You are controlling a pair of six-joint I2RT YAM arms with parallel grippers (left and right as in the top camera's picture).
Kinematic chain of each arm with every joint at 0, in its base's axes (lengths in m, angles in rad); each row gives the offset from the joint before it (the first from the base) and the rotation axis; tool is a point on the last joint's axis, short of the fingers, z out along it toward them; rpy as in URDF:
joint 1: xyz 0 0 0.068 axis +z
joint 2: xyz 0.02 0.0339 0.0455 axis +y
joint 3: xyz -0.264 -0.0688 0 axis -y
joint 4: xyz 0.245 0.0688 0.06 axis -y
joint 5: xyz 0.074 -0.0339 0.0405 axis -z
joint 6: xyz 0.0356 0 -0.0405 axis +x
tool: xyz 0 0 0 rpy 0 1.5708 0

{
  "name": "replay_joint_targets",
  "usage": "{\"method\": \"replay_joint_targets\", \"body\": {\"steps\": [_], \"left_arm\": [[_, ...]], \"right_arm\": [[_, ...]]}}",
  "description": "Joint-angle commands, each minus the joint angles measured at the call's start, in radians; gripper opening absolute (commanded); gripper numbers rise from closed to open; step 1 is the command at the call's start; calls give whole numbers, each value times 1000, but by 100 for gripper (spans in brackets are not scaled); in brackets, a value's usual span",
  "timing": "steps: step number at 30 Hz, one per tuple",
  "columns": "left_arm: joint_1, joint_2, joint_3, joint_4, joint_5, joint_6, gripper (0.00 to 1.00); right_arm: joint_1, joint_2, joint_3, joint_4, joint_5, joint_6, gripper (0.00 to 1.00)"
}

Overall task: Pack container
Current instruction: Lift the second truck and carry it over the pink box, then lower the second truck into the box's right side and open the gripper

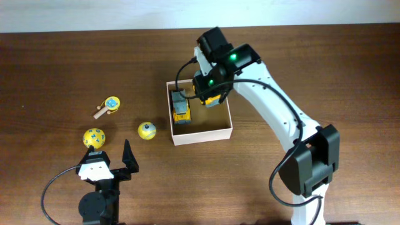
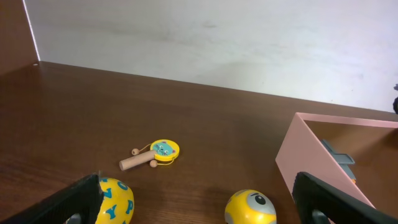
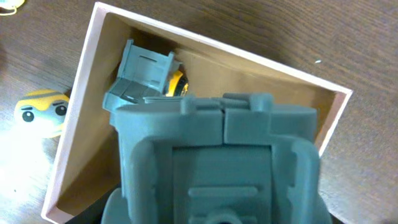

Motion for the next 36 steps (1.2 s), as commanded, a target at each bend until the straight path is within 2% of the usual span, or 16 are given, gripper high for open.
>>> {"method": "replay_joint_targets", "body": {"steps": [1,12,22,36], "left_arm": [[6,-8,-7,3,14,16,99],[6,-8,-7,3,14,16,99],[6,-8,-7,3,14,16,99],[6,-8,-7,3,14,16,99]], "right_arm": [[25,1,24,-3,60,96,52],[61,21,10,-40,192,256,50],[66,66,-72,-6,245,259,50],[65,74,-211,179,260,258,50]]}}
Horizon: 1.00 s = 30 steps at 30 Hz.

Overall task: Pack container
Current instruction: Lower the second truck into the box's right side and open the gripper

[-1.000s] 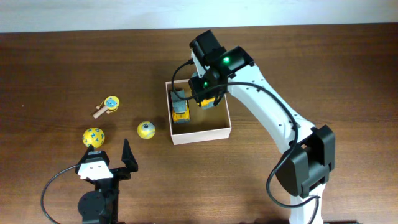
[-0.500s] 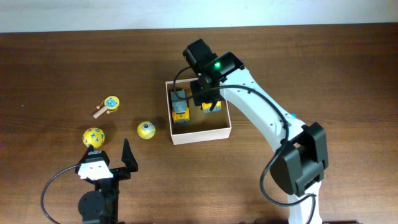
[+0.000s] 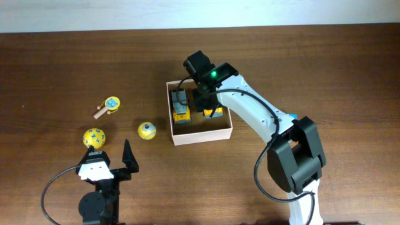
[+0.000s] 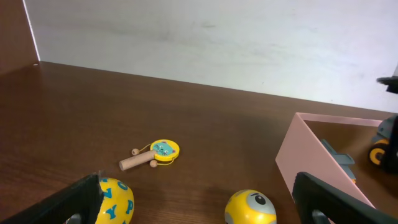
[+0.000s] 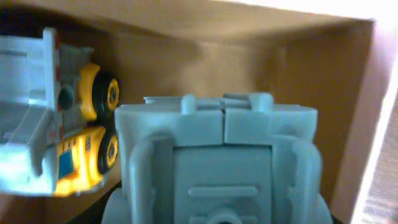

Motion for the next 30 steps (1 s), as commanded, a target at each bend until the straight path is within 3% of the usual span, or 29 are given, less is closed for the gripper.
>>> {"method": "replay_joint_targets", "body": {"steps": [1,13,17,26,30], "left_arm": [[6,-8,-7,3,14,16,99],[6,3,-7,3,14,16,99],[6,3,-7,3,14,16,99],[6,4,-7,3,14,16,99],[6,4,-7,3,14,16,99]], "right_arm": [[7,6,-45,51,39,12,50],[7,6,-69,112,84,11,51],[7,6,-69,112,84,11,57],[7,6,-69,112,84,8,59],[7,6,-69,112,84,8,65]]}}
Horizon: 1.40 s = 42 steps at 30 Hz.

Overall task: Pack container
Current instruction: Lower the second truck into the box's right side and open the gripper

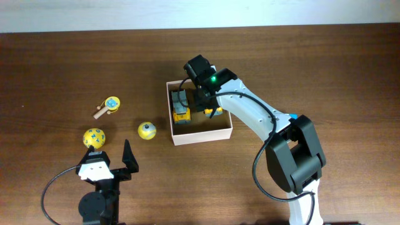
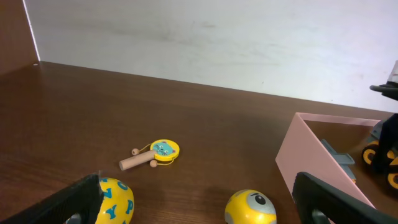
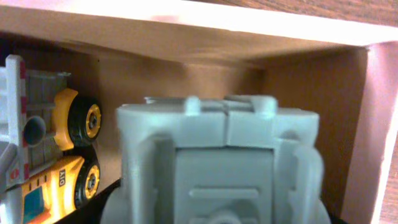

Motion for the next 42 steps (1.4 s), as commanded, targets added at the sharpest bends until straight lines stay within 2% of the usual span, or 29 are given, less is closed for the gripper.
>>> {"method": "replay_joint_targets", "body": {"steps": [1,15,30,34,36,40,41,42], "left_arm": [[6,4,-7,3,14,16,99],[6,4,-7,3,14,16,99],[6,4,-7,3,14,16,99],[6,4,-7,3,14,16,99],[6,4,-7,3,14,16,99],[6,4,-7,3,14,16,99],[6,4,-7,3,14,16,99],[6,4,-7,3,14,16,99]], "right_arm": [[7,6,-4,3,24,10,65],[7,5,2,13,23,0,66],[11,2,168,-77,37,-78,72],[27,2,169,-112,25,-81,62],[36,2,169,-129,21,-81,49],[56,2,169,-137,-4,-100,31],[62,2,167,-132,-8,-99,21],[65,3,164,-127,-8,-99,16]]}}
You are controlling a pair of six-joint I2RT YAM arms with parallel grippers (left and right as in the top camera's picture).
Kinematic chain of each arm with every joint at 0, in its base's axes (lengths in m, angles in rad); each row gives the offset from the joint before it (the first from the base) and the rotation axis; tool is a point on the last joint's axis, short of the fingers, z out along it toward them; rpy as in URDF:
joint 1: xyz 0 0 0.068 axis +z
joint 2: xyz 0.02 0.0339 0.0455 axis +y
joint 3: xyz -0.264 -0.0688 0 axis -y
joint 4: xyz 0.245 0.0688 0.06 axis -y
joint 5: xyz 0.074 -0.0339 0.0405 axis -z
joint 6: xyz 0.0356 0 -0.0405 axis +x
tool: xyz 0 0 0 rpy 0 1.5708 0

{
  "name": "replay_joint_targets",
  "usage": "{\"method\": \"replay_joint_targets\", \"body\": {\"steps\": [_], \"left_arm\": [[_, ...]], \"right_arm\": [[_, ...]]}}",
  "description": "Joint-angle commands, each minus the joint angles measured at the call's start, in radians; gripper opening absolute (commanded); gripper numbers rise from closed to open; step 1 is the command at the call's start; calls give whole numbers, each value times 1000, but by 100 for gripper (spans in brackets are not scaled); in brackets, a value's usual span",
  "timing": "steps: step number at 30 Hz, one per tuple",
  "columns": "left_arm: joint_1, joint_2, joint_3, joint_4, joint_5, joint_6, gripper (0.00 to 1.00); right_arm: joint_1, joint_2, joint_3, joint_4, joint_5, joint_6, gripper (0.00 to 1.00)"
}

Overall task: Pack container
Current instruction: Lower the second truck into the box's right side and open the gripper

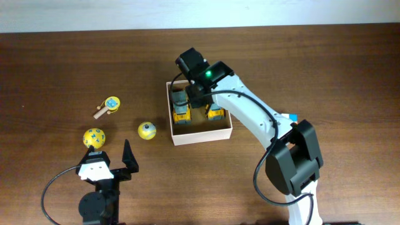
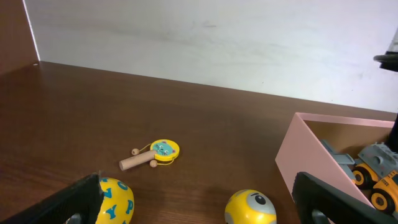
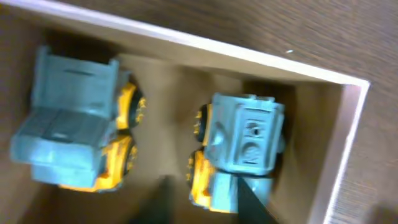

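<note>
The pink box point(image 1: 201, 136) holds two grey and yellow toy trucks side by side: one on the left point(image 3: 78, 134) and one on the right point(image 3: 239, 146). My right gripper point(image 3: 202, 190) hangs open just above the right truck and holds nothing; its dark fingers point(image 3: 249, 199) show blurred at the frame's bottom. In the overhead view the right gripper point(image 1: 199, 94) is over the box's back part. My left gripper point(image 2: 199, 214) rests open near the table's front. A yellow lettered ball point(image 2: 115, 202) and a yellow face ball point(image 2: 250, 208) lie between its fingers' lines of sight.
A small yellow drum rattle with a wooden handle point(image 1: 109, 105) lies left of the box on the brown table point(image 1: 325, 69). The lettered ball point(image 1: 94, 137) and face ball point(image 1: 146, 130) sit in front of it. The box wall point(image 2: 298, 155) stands right of the left gripper.
My right gripper was shut on the second truck low inside the box. Now that truck stands on the box floor beside the first, and the gripper is open and higher. The left arm is unchanged.
My right gripper held a grey and yellow truck above the box, which held one truck. Then it was lower inside the box with the truck, beside the first one. Now the truck lies in the box and the gripper is open above it.
</note>
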Motion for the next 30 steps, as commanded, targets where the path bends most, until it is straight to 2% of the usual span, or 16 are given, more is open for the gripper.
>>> {"method": "replay_joint_targets", "body": {"steps": [1,6,13,30], "left_arm": [[6,3,-7,3,14,16,99],[6,3,-7,3,14,16,99],[6,3,-7,3,14,16,99],[6,3,-7,3,14,16,99]], "right_arm": [[23,3,11,12,-12,-13,14],[24,15,6,35,-12,-13,13],[24,18,-30,111,-13,-13,4],[23,91,-80,194,-12,-14,4]]}}
